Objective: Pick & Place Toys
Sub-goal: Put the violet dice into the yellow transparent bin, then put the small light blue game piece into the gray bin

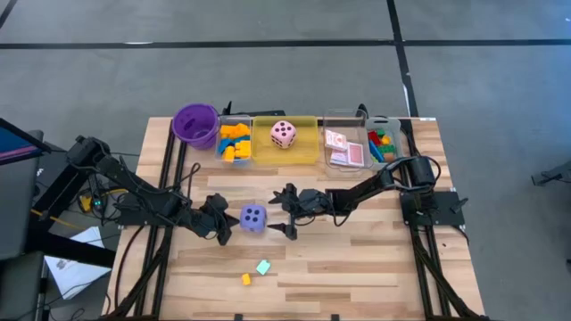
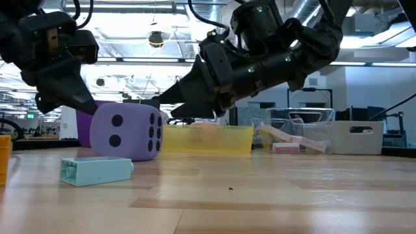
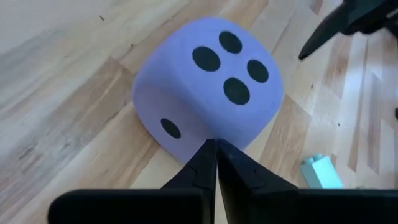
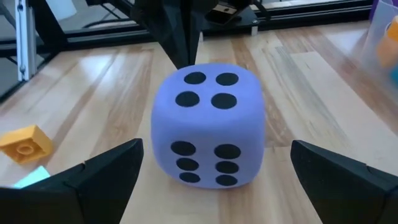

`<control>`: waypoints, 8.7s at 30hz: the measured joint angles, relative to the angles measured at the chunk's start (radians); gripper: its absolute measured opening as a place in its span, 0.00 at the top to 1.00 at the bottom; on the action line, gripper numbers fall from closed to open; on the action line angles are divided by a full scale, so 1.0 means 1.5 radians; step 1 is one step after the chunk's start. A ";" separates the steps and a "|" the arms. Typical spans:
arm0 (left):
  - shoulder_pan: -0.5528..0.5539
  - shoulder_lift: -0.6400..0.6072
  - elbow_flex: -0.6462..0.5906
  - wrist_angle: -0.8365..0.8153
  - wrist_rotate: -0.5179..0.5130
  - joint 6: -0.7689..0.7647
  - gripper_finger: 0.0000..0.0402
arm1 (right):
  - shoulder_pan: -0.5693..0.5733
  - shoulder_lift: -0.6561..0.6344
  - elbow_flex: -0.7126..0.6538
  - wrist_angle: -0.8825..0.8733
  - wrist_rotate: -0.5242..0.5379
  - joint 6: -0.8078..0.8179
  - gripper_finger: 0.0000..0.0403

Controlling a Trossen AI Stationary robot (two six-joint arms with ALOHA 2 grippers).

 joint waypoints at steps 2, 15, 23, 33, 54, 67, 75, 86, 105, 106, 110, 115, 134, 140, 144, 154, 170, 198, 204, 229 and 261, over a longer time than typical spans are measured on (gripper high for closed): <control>0.000 0.000 0.000 0.007 -0.010 0.000 0.99 | 0.000 0.000 0.001 0.001 0.001 0.012 0.01; 0.013 0.000 0.000 0.009 -0.018 0.000 0.98 | 0.027 0.000 0.042 -0.042 0.042 0.019 0.01; 0.013 0.001 0.000 0.027 -0.018 0.000 0.99 | 0.024 0.000 0.050 -0.091 0.121 0.040 0.01; 0.013 0.090 0.000 0.097 -0.022 0.000 0.98 | 0.025 0.000 0.050 -0.092 0.104 0.041 0.01; 0.052 0.140 0.000 0.129 -0.015 0.049 0.98 | 0.024 0.000 0.050 -0.102 0.101 -0.017 0.01; 0.134 0.140 0.000 0.124 -0.015 0.127 0.98 | 0.015 0.000 0.050 -0.117 0.101 -0.019 0.01; 0.147 0.140 0.000 0.169 -0.013 0.175 0.98 | 0.014 0.012 0.051 -0.107 0.090 -0.018 0.01; 0.148 0.139 0.000 0.171 -0.011 0.175 0.98 | 0.007 0.166 0.157 -0.115 0.068 -0.021 0.01; 0.147 0.139 0.000 0.151 0.021 0.173 0.98 | 0.005 0.089 0.214 -0.351 0.070 -0.042 0.01; 0.147 0.139 0.000 0.151 0.021 0.172 0.98 | 0.006 0.088 0.213 -0.352 0.070 -0.041 0.01; 0.147 0.139 0.000 0.151 0.021 0.172 0.98 | 0.008 0.088 0.213 -0.344 0.071 -0.038 0.01; 0.147 0.140 0.000 0.152 0.021 0.172 0.98 | 0.008 0.088 0.213 -0.324 0.071 -0.030 0.01; 0.147 0.140 0.000 0.151 0.046 0.170 0.98 | -0.006 0.086 0.214 -0.296 0.076 -0.030 0.01; 0.147 0.140 0.000 0.151 0.046 0.170 0.98 | -0.010 0.086 0.214 -0.292 0.071 -0.031 0.01; 0.147 0.140 0.000 0.151 0.046 0.170 0.98 | -0.011 0.086 0.214 -0.292 0.070 -0.035 0.01; 0.147 0.140 0.000 0.151 0.048 0.170 0.98 | -0.011 0.080 0.214 -0.274 0.070 -0.036 0.01; 0.147 0.140 0.000 0.151 0.050 0.170 0.98 | -0.011 0.079 0.214 -0.260 0.071 -0.029 0.01; 0.153 0.104 -0.001 0.141 0.099 0.185 0.98 | -0.016 0.055 0.213 -0.259 0.097 -0.017 0.11; 0.162 -0.041 0.001 0.071 0.106 0.188 0.98 | -0.018 -0.008 0.214 -0.279 0.206 -0.028 0.11; 0.159 -0.343 0.000 -0.048 0.057 0.371 0.98 | -0.233 -0.175 0.214 -0.462 0.524 -0.064 0.02; 0.159 -0.270 0.000 0.111 0.153 0.496 0.98 | 0.195 -0.175 0.214 -0.682 0.480 0.047 0.01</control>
